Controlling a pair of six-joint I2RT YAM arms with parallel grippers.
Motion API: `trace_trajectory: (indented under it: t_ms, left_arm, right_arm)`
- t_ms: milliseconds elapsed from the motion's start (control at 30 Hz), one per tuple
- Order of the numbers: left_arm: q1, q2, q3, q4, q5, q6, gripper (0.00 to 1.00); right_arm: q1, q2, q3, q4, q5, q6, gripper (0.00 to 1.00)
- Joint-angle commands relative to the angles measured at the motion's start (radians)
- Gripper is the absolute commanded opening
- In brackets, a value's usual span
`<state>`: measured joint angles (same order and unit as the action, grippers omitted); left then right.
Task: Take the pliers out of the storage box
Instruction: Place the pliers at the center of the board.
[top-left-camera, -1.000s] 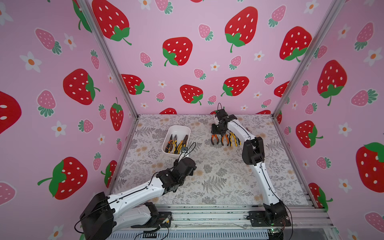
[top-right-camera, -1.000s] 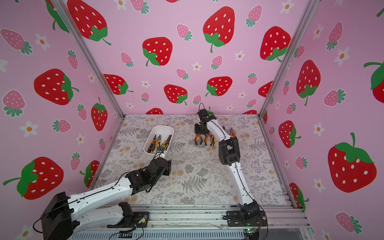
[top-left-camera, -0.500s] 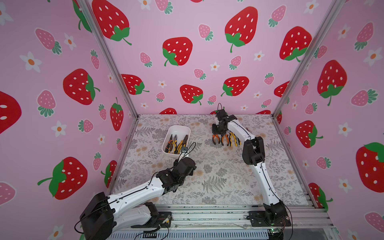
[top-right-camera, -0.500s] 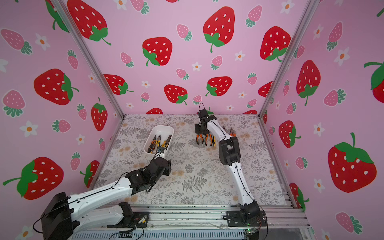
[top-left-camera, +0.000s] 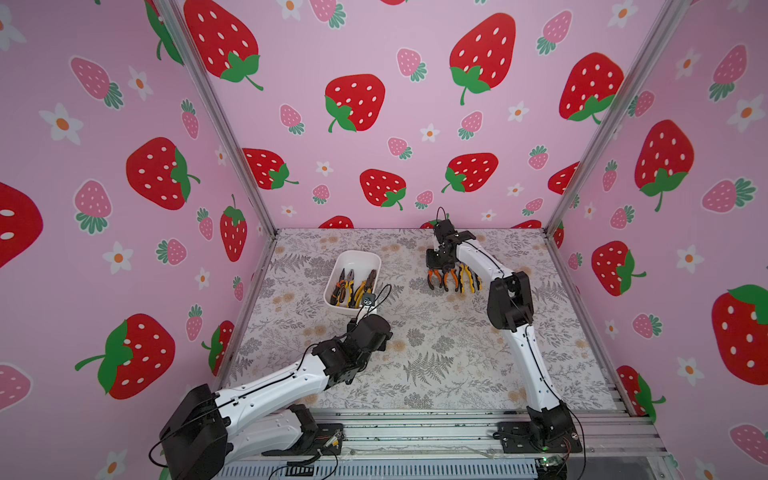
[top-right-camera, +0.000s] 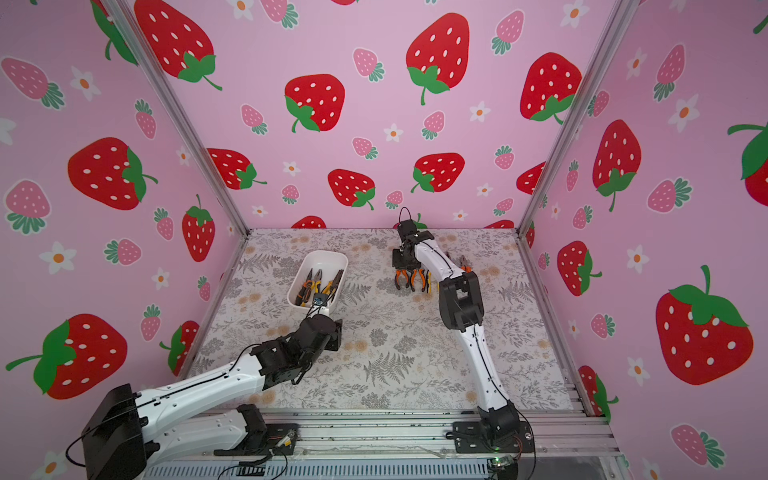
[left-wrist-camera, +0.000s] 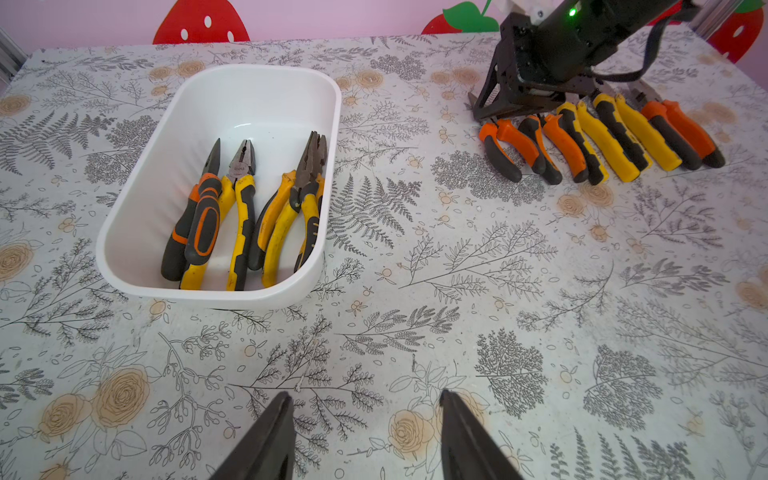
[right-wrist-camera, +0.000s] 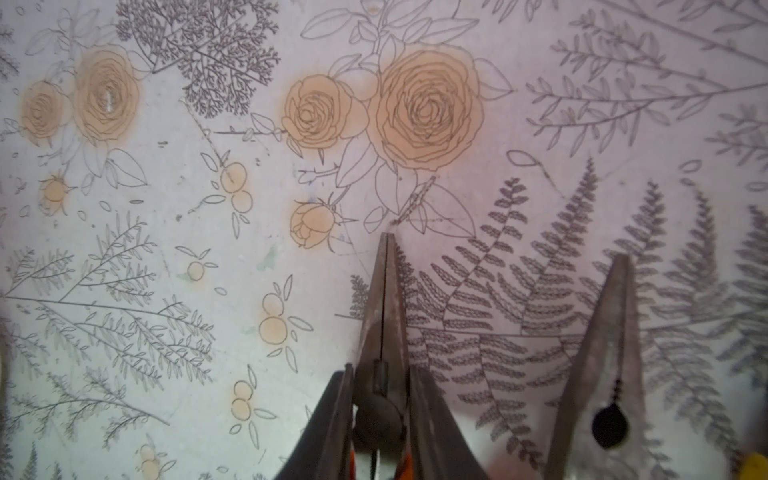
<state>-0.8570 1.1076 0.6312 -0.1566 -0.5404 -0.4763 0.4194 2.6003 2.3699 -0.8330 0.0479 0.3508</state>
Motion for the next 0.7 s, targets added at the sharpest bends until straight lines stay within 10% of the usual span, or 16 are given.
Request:
trace_trajectory:
  t_ms: [0,667]
  left_arm:
    - [0.005,0.005,0.010,0.002,-0.003,-0.006,0.57]
    - [0.005,-0.007,0.004,0.002,-0.006,-0.008,0.57]
  right_arm:
    - [-0.007,-0.026,-0.038,-0.061,-0.021,0.051,0.27]
    - [-0.005,-0.045,-0.067,-0.051,-0.065,0.205,0.27]
